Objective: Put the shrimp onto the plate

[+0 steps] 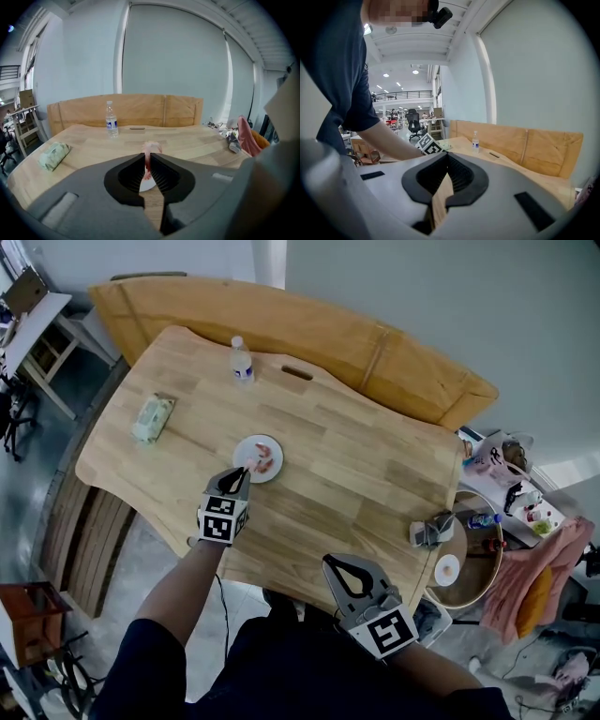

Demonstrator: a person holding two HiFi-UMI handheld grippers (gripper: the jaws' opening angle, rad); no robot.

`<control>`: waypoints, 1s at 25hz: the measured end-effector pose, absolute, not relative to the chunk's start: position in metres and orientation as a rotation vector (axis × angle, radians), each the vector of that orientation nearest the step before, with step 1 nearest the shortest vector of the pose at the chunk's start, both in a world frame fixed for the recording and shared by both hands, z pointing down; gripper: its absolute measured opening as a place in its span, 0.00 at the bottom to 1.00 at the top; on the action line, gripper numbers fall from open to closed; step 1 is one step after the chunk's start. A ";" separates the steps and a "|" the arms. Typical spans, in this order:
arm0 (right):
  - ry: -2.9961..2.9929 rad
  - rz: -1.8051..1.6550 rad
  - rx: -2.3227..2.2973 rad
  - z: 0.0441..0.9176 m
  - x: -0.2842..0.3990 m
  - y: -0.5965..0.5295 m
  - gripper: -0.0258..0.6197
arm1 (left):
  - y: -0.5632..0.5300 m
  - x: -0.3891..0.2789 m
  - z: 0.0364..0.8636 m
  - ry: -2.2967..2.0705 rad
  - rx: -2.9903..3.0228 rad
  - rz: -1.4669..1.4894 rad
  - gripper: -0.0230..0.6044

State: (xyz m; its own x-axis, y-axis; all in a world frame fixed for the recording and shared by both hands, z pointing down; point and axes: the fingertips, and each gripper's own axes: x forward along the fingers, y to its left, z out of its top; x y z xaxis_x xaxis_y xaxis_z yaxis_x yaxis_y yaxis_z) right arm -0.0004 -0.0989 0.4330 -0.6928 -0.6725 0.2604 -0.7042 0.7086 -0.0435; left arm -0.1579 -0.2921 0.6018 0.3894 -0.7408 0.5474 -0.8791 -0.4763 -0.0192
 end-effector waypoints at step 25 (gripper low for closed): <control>-2.692 0.235 1.048 0.453 -0.027 -0.170 0.05 | -0.370 -0.169 0.724 -1.414 2.209 0.985 0.10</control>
